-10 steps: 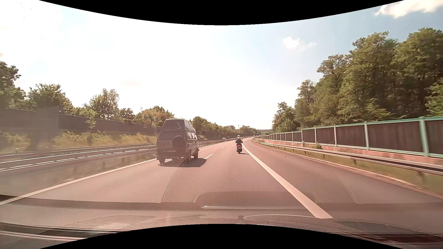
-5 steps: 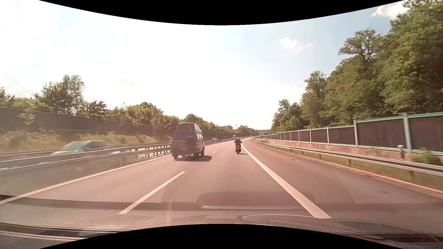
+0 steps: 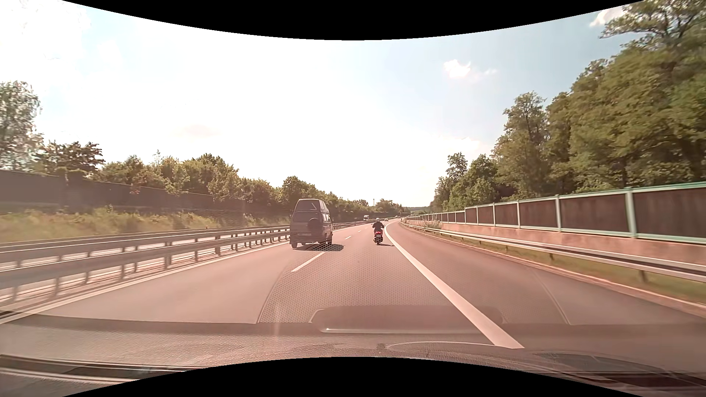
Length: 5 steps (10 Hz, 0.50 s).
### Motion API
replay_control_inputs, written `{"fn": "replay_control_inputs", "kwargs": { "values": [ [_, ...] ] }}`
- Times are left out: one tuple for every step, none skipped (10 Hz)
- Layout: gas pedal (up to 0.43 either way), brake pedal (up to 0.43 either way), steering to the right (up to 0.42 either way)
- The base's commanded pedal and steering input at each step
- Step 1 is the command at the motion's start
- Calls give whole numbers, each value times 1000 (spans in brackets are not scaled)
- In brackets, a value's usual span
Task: Follow the waypoints while adhering to traffic rules and regulations
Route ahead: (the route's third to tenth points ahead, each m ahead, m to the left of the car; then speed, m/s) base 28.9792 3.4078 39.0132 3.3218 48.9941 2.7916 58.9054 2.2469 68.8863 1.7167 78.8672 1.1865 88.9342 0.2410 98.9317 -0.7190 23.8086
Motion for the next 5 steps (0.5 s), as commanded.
{"fn": "replay_control_inputs", "kwargs": {
  "values": [
    [240,12,2],
    [240,12,1],
    [240,12,2],
    [228,12,3],
    [220,12,3]
  ]
}}
